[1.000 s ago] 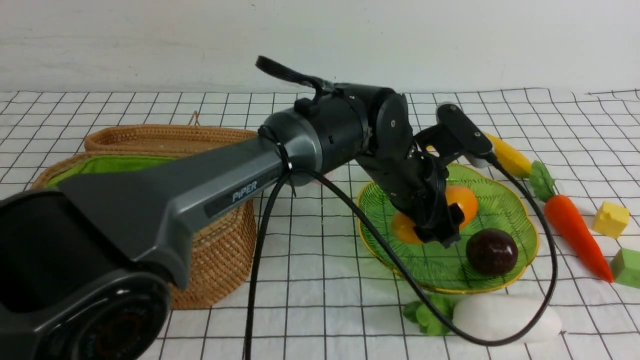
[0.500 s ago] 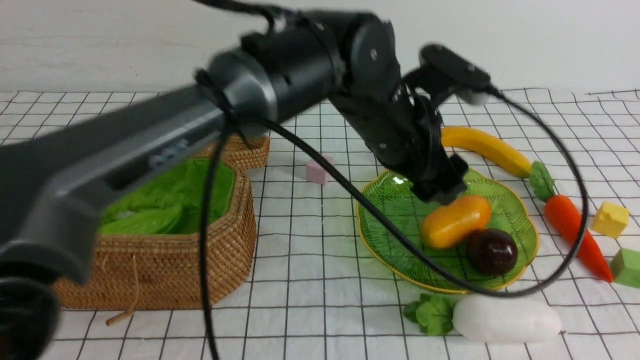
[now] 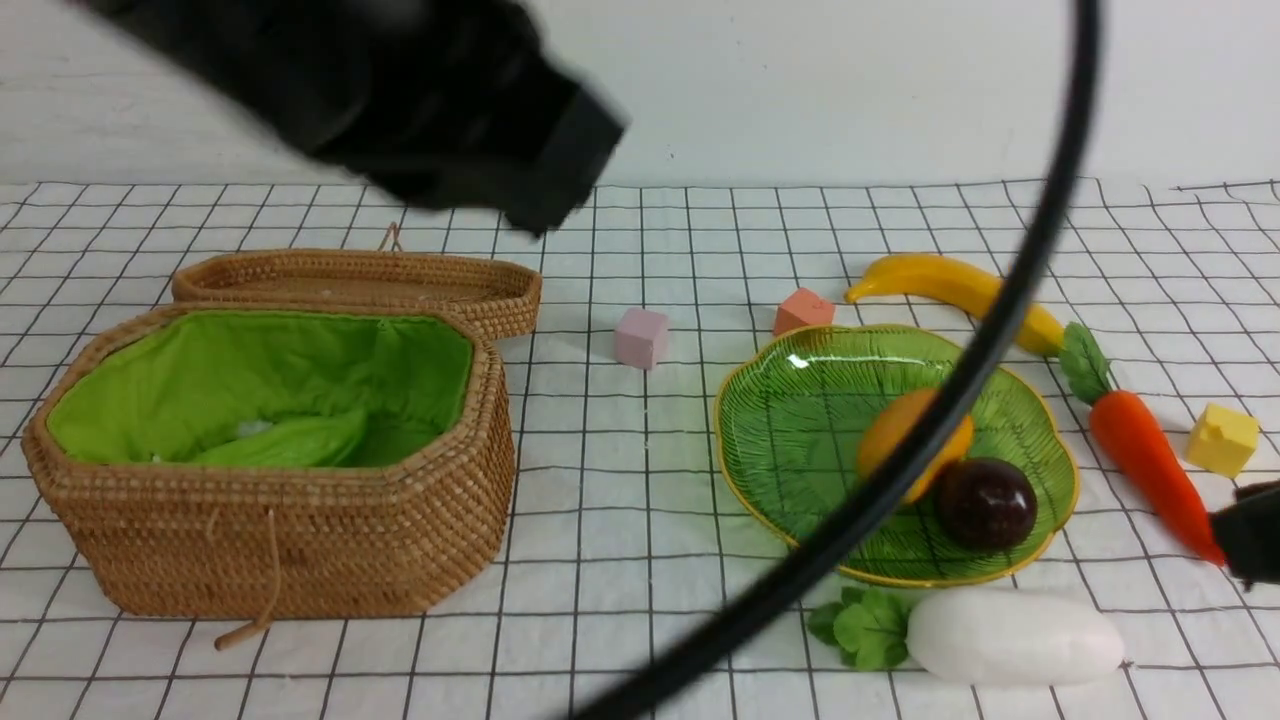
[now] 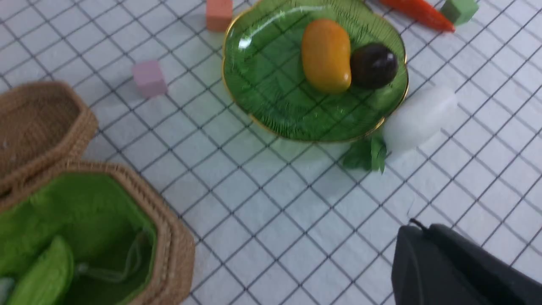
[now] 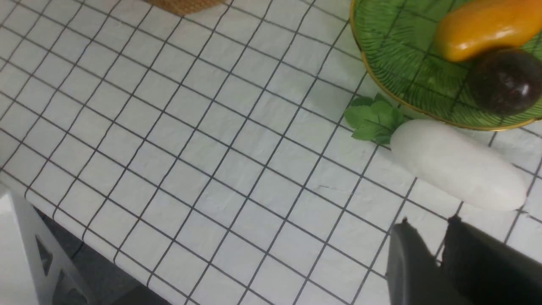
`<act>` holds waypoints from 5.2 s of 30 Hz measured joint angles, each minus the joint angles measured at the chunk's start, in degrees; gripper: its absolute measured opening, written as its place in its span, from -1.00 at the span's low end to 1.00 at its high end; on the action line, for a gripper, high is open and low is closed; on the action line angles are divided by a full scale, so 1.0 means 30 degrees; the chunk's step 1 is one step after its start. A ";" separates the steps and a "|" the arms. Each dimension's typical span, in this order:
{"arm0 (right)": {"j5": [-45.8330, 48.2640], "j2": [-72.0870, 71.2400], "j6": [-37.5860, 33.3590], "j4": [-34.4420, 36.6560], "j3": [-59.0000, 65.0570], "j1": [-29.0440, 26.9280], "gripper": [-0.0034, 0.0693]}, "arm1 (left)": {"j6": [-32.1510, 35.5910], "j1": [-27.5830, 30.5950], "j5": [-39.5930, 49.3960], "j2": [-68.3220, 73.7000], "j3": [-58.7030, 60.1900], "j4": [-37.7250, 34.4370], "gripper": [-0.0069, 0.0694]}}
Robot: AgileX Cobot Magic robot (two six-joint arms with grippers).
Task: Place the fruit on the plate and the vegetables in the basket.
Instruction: Take a daikon with your right arm and place it on the basket on the left, then use the right arm to grab a carrot and put it into the left basket
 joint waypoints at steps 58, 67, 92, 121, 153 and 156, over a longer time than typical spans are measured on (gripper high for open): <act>-1.0812 1.3212 -0.8468 -0.8961 0.6204 0.0040 0.54 | 0.1972 0.0000 -0.7724 -1.5749 1.6886 -0.3944 -0.85; -0.7665 1.0608 -0.9990 -0.6947 0.5990 0.2884 0.54 | 0.1391 0.0000 -0.7757 -1.5749 1.6886 -0.3396 -0.85; -1.0418 2.2634 -0.8684 0.0274 -1.7719 0.8573 0.54 | -1.4370 0.0000 -0.7791 -1.5755 1.6886 1.1001 -0.85; 0.1011 1.4241 0.1115 -0.6895 -1.2214 -0.4045 -0.64 | 0.2558 0.0000 -1.1103 -1.4903 1.6888 -0.3254 -0.85; -0.4936 2.0409 -0.2058 -0.2479 -0.6752 -0.9386 -0.04 | 0.6997 0.0000 -1.1144 -1.4903 1.6888 -0.7852 -0.85; -0.2838 1.8595 -0.1645 -0.1418 -0.7562 -0.8973 -0.04 | 0.5417 0.0000 -1.1243 -1.4903 1.6888 -0.6118 -0.85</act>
